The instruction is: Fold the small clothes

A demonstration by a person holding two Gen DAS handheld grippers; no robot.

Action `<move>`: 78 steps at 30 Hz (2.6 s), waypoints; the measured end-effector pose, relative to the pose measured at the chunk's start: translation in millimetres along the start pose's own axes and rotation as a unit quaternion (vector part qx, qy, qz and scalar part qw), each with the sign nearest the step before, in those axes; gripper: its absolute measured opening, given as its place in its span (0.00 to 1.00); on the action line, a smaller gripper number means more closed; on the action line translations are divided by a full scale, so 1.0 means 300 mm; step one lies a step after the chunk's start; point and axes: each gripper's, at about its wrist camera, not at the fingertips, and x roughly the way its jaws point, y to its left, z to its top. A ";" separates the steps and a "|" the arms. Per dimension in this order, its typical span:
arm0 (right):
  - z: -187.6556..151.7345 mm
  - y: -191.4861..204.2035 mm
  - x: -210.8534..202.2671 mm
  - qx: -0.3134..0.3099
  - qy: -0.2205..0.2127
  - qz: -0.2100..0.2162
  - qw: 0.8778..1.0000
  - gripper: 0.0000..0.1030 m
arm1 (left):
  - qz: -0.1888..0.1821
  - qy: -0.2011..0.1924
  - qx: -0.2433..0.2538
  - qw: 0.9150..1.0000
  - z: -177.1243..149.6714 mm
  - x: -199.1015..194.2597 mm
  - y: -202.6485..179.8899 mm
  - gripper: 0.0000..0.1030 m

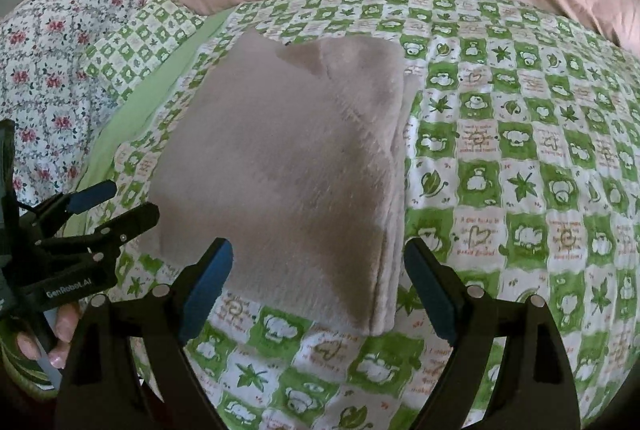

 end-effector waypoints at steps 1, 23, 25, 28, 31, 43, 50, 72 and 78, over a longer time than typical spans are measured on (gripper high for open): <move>0.005 -0.001 0.004 0.000 0.001 0.000 1.000 0.85 | 0.001 0.002 0.002 1.000 0.003 0.005 -0.002 0.83; 0.068 0.020 0.061 -0.007 0.027 0.008 1.000 0.87 | 0.020 0.016 0.000 1.000 0.035 0.041 0.008 0.83; 0.066 0.021 0.062 -0.006 0.027 0.010 1.000 0.87 | 0.017 0.016 0.001 1.000 0.036 0.038 0.003 0.83; 0.067 0.019 0.063 -0.006 0.027 0.010 1.000 0.87 | 0.016 0.016 0.002 1.000 0.035 0.037 -0.004 0.83; 0.067 0.019 0.064 -0.006 0.028 0.009 1.000 0.87 | 0.013 0.016 0.001 1.000 0.036 0.035 -0.005 0.83; 0.066 0.011 0.064 0.002 0.029 0.013 0.999 0.88 | 0.010 0.015 0.000 1.000 0.039 0.036 0.000 0.83; 0.067 0.010 0.063 0.004 0.029 0.013 0.999 0.88 | 0.009 0.014 0.000 1.000 0.043 0.034 0.000 0.83; 0.092 0.007 0.053 0.002 0.026 0.015 1.000 0.88 | 0.008 0.009 0.004 1.000 0.045 0.030 -0.011 0.83; 0.094 0.008 0.053 0.002 0.026 0.016 1.000 0.88 | 0.008 0.009 0.004 1.000 0.048 0.033 -0.006 0.83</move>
